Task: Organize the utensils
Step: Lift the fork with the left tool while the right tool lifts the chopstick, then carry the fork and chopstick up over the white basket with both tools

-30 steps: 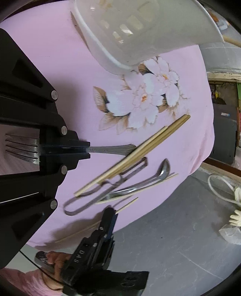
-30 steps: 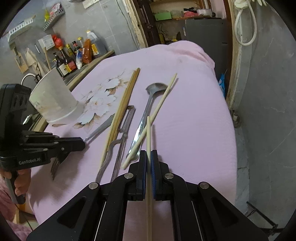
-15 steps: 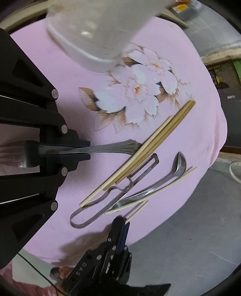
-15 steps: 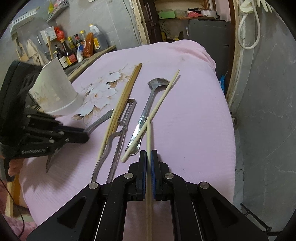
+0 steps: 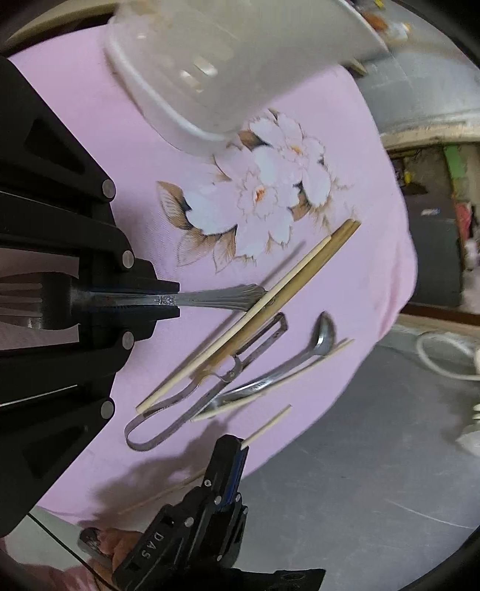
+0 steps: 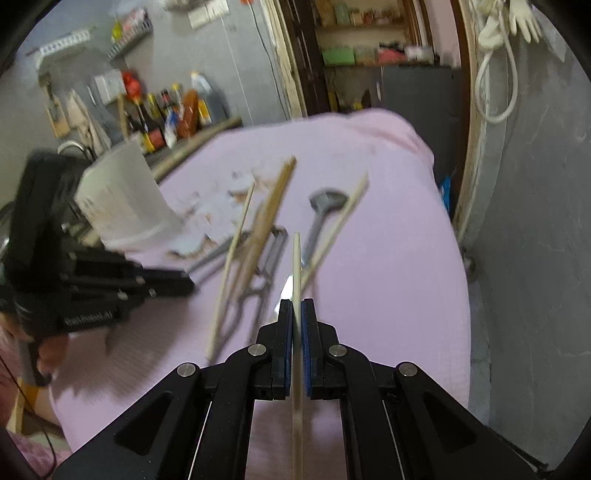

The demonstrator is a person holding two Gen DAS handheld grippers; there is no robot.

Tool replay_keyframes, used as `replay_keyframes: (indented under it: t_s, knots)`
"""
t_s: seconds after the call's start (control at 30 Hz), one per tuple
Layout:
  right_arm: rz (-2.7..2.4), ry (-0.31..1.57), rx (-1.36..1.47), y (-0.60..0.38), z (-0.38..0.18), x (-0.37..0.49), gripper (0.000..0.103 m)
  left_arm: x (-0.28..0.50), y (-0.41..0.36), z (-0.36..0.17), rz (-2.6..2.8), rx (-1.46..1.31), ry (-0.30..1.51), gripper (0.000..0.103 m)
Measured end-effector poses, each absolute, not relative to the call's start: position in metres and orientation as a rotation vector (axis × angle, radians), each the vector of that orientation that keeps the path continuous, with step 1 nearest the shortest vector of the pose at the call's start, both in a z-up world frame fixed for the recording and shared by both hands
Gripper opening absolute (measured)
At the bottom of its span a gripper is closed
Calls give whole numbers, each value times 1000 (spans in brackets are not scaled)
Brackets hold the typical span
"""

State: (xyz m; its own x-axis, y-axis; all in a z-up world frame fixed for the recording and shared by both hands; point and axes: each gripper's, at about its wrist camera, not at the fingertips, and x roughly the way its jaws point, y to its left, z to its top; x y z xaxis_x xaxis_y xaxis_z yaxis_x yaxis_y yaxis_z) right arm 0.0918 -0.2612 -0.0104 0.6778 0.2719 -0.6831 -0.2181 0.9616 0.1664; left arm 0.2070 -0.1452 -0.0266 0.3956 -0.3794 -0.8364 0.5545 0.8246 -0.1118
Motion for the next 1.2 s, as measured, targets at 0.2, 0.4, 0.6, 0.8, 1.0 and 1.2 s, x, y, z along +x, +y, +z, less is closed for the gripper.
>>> replay_keyframes:
  t_s: [0.2,0.4,0.6,0.8,1.0,1.2]
  knots:
    - [316,624,66,-247,8,79,3,191,-129,-17,-580,121,915,3]
    - [339,468,47,-229,23,73,3,178,-110,5,-515,86,804,3]
    - [352,351,83,-220,42,79,3,165,-93,34,-445,55,620,3]
    - [355,211,110,-209,63,81,3,158,-76,58,-385,-21,468,3]
    - [379,121,115,-194,84,89,3,160,-53,94,-367,-71,373,3]
    - [435,53,163,-182,103,103,3,164,-32,122,-345,-88,335,3]
